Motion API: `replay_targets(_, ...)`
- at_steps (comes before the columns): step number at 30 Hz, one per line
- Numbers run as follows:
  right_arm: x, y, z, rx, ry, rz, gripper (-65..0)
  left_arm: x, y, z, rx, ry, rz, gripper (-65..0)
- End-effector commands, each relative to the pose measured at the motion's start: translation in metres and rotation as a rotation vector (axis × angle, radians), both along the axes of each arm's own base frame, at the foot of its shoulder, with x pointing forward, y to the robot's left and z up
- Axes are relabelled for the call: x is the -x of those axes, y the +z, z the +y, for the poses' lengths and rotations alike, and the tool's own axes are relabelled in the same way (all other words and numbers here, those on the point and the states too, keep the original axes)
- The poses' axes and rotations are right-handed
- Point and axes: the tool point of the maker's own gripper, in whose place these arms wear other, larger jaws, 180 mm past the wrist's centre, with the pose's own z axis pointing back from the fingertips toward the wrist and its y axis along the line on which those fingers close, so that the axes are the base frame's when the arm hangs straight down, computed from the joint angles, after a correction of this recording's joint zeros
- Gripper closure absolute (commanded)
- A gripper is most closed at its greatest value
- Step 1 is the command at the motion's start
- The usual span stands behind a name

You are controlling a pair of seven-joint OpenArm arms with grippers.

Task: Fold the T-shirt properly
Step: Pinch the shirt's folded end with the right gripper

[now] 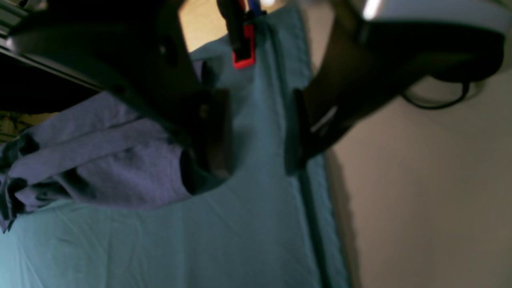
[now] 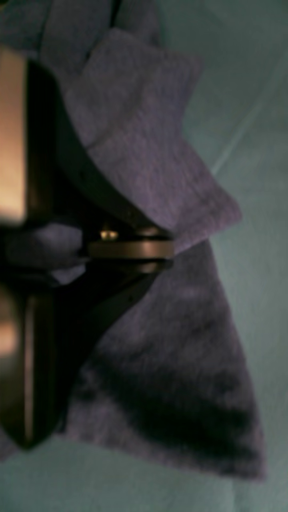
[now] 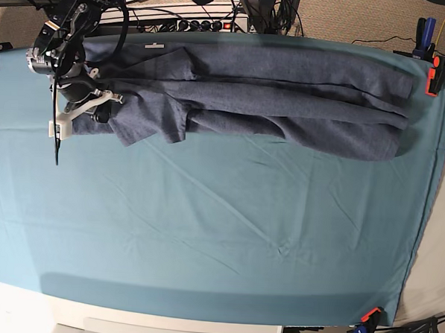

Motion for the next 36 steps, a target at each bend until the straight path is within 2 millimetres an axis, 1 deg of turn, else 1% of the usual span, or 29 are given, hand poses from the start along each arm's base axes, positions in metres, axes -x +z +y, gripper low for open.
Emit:
replay_targets(1,-0.007,0.012,0.002,-0.002,0.03,-0.046,0.0,-0.007,0.022,0.012,-0.017,0.018,-0.053,-24.1)
replay_targets(6,-0.002,0.017,0.034,-0.074,0.219,-0.071,0.0,-0.007,0.022,0.012,-0.017,0.018,-0.053,-24.1)
replay_targets(8,0.001,0.019,0.043,-0.099,0.265,-0.075,0.0,-0.007,0.022,0.012,-0.017,0.018,-0.053,-24.1)
replay_targets(10,0.004,0.019,0.047,-0.108,0.294,-0.071,0.0,-0.007,0.022,0.012,-0.017,0.018,-0.053,-24.1)
replay_targets(13,0.013,0.016,0.05,-0.111,0.335,-0.052,0.0,-0.007,0.021,0.012,-0.017,0.018,-0.052,-24.1)
replay_targets(17,0.034,0.008,0.054,-0.151,0.369,0.015,0.0,-0.007,0.022,0.012,-0.017,0.018,-0.052,-24.1)
replay_targets(20,0.043,0.011,0.057,-0.2,0.388,0.006,0.0,-0.007,0.022,0.012,-0.017,0.018,-0.053,-24.1)
replay_targets(24,0.051,0.014,0.056,-0.228,0.403,0.007,0.0,-0.007,0.022,0.012,-0.017,0.018,-0.053,-24.1)
replay_targets(30,0.051,0.022,0.057,-0.256,0.421,-0.018,0.0,-0.007,0.022,0.012,-0.017,0.018,-0.053,-24.1)
replay_targets(36,0.051,0.022,0.057,-0.256,0.422,-0.019,0.0,-0.007,0.022,0.012,-0.017,0.018,-0.053,-24.1)
